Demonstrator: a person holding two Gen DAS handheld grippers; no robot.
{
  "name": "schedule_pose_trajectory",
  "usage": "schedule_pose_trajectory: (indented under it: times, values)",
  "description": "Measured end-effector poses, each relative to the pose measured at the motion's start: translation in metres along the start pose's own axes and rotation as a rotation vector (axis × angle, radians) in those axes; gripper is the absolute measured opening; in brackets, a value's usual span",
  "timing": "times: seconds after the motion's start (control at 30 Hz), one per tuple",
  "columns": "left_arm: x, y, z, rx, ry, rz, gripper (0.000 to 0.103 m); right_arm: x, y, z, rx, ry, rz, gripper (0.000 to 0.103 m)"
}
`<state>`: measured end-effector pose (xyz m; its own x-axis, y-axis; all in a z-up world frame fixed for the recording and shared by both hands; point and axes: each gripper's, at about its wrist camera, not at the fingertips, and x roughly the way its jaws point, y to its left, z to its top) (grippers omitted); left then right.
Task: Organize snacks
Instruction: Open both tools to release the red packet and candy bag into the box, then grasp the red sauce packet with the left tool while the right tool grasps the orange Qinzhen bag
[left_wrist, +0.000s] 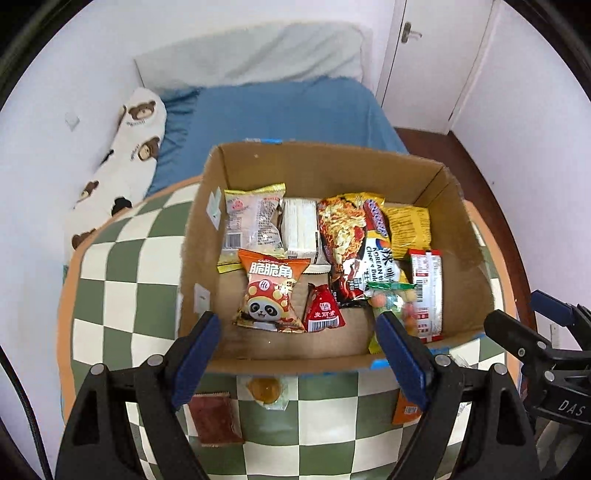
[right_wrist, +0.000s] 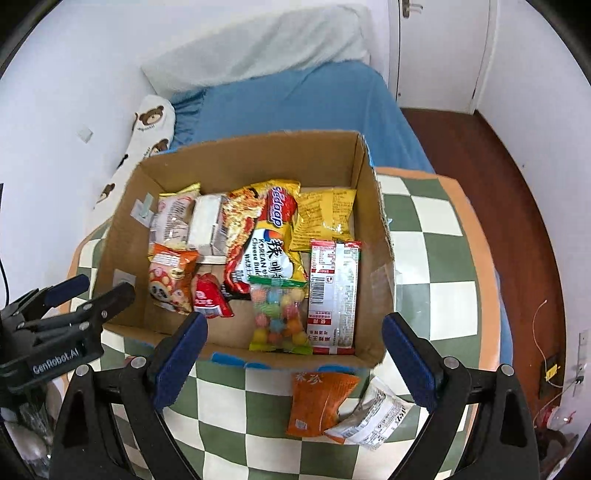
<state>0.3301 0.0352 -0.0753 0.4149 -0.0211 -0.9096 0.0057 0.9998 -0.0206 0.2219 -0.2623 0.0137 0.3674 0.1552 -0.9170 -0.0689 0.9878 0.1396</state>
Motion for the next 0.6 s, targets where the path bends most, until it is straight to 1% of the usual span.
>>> schedule_pose_trajectory:
  times: [0.17, 0.3, 0.43, 0.53, 0.6]
  values:
    - [-0.036, 0.000, -0.015, 0.005, -0.087, 0.015, 0.086, -0.037, 0.011, -0.017, -0.015, -0.080, 0.002, 0.097]
    - [-0.060, 0.000, -0.025, 0.008, -0.140, 0.010, 0.086, -0.066, 0.019, -0.032, -0.028, -0.148, -0.001, 0.097]
    - [-0.084, -0.001, -0.035, 0.014, -0.199, 0.022, 0.086, -0.090, 0.025, -0.045, -0.034, -0.212, -0.007, 0.097]
    - [-0.093, 0.000, -0.043, 0.011, -0.230, 0.031, 0.086, -0.100, 0.026, -0.054, -0.024, -0.231, -0.003, 0.097]
    - [-0.094, 0.003, -0.050, 0.001, -0.246, 0.050, 0.086, -0.101, 0.023, -0.059, -0.003, -0.236, 0.015, 0.097]
